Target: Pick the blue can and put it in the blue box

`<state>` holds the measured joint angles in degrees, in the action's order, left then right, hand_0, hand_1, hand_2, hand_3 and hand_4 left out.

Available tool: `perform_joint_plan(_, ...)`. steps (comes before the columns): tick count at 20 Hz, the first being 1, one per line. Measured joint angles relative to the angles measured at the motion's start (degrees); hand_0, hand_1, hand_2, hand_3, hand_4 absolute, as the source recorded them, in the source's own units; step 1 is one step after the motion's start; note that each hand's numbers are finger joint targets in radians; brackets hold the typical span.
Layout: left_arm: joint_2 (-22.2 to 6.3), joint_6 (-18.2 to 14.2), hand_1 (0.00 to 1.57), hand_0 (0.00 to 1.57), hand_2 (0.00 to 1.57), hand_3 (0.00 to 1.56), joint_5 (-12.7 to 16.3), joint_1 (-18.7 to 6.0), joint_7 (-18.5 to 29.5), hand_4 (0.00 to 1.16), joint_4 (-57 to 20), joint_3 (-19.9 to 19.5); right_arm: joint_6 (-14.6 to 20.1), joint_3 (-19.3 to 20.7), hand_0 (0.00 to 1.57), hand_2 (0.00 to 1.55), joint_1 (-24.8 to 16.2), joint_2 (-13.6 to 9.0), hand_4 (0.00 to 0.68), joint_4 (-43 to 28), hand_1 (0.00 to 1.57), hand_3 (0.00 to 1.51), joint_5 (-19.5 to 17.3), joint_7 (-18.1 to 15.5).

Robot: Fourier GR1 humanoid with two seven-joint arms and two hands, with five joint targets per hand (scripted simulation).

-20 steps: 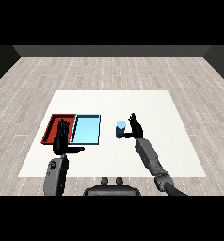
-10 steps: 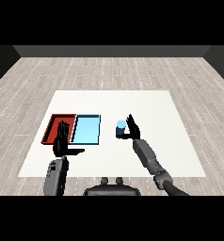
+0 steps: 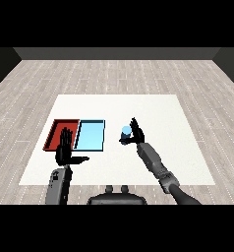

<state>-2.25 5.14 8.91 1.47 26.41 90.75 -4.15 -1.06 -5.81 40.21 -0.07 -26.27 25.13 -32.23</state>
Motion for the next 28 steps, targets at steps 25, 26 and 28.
perform_joint_plan(25,0.03,-0.06,0.00,0.00,0.00,0.00,0.61,-1.81,-0.79,0.00,0.06,-0.13,10.53,-12.10,1.55,1.48,6.52,0.07,0.672,8.06,1.55,1.43,8.75,-0.30)
perform_joint_plan(26,-0.20,0.08,0.00,0.00,0.00,0.00,0.87,-2.43,-1.05,0.00,-0.58,-0.44,10.33,-11.67,1.54,1.47,6.77,-0.11,0.662,8.18,1.54,1.42,8.26,-0.41)
perform_joint_plan(28,0.33,-0.15,0.00,0.00,0.00,0.00,0.28,-1.90,-0.83,0.00,-0.51,0.32,10.87,-11.61,1.51,1.46,7.22,-0.12,0.655,7.55,1.51,1.41,7.32,-0.46)
